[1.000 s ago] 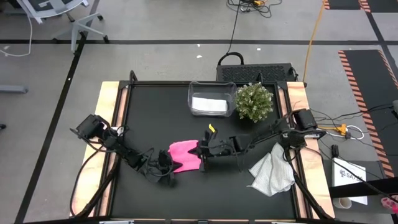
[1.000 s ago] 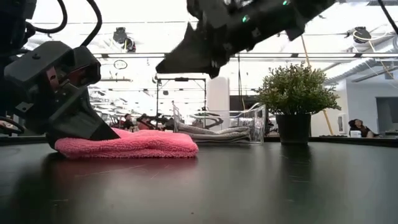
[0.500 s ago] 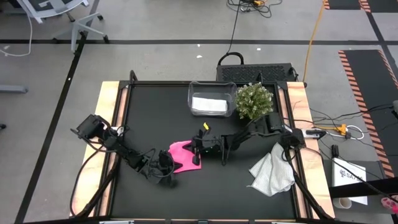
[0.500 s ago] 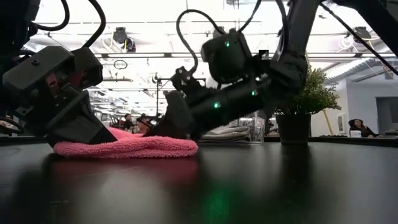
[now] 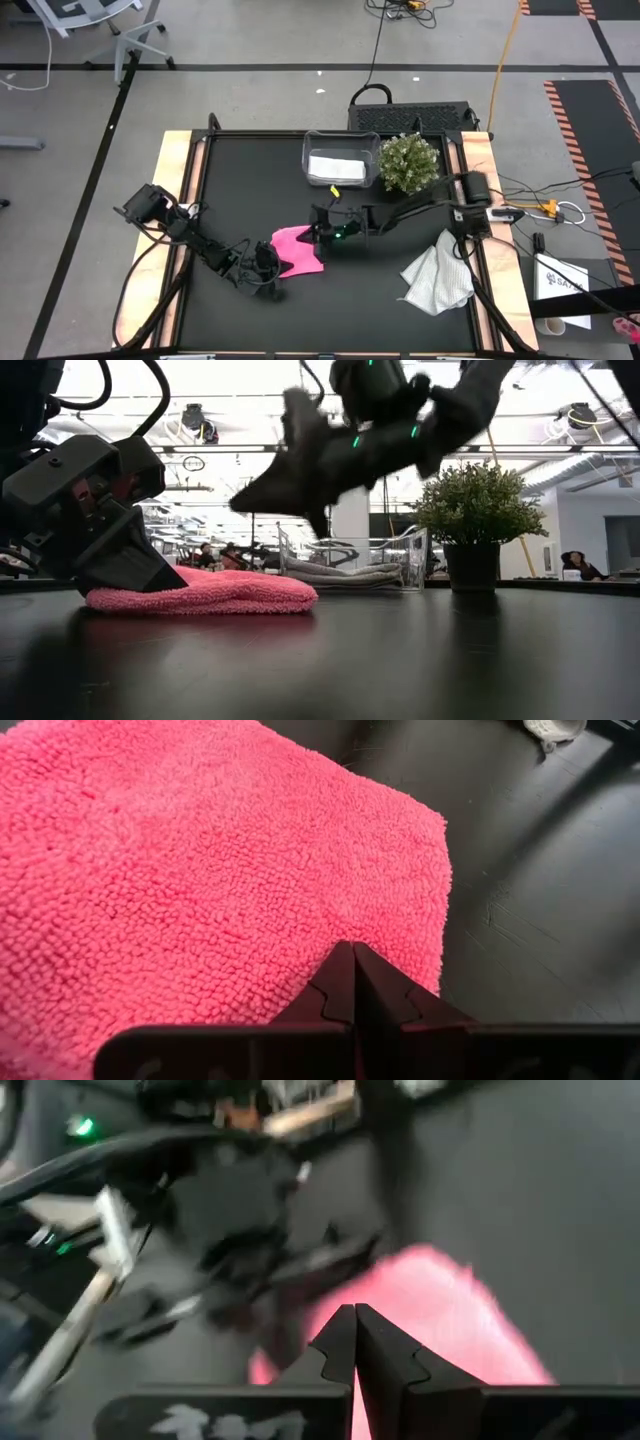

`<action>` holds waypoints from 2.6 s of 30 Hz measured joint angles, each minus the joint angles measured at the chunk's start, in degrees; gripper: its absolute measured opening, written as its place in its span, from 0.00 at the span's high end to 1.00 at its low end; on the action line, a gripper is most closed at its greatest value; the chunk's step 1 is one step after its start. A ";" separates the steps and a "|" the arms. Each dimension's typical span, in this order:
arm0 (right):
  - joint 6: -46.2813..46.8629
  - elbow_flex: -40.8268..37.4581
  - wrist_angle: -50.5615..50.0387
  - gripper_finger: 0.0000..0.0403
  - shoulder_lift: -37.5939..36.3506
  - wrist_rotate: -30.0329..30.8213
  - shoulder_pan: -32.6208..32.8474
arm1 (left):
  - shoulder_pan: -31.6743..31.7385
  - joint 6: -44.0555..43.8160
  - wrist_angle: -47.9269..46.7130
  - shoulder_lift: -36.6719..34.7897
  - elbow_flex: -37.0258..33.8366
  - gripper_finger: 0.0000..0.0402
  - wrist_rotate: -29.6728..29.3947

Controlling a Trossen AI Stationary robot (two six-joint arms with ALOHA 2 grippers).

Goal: Fold microfiber towels
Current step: Put the folded pink towel into the transparent bin

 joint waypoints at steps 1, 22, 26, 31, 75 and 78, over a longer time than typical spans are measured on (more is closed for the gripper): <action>1.60 -0.05 -4.20 1.00 -2.38 -1.10 0.27 | 0.00 0.07 0.05 0.00 0.00 1.00 -0.02; 31.07 -4.50 -29.22 0.57 -11.94 -7.52 1.47 | 0.00 0.71 0.44 0.07 -0.04 1.00 -0.17; 37.60 -11.47 -12.06 0.51 -8.91 -8.66 0.58 | 0.00 0.81 0.75 0.11 -0.09 1.00 -0.29; 45.55 -19.84 5.86 0.51 -5.97 -6.19 0.01 | 0.00 0.98 1.11 0.11 -0.11 1.00 -0.33; 49.75 -16.09 -17.67 0.58 -10.14 6.65 6.67 | 7.91 12.52 1.38 0.16 6.29 1.00 11.97; 50.24 -15.98 -11.96 0.58 -7.85 7.21 6.61 | 7.91 12.70 1.18 0.15 6.32 1.00 12.11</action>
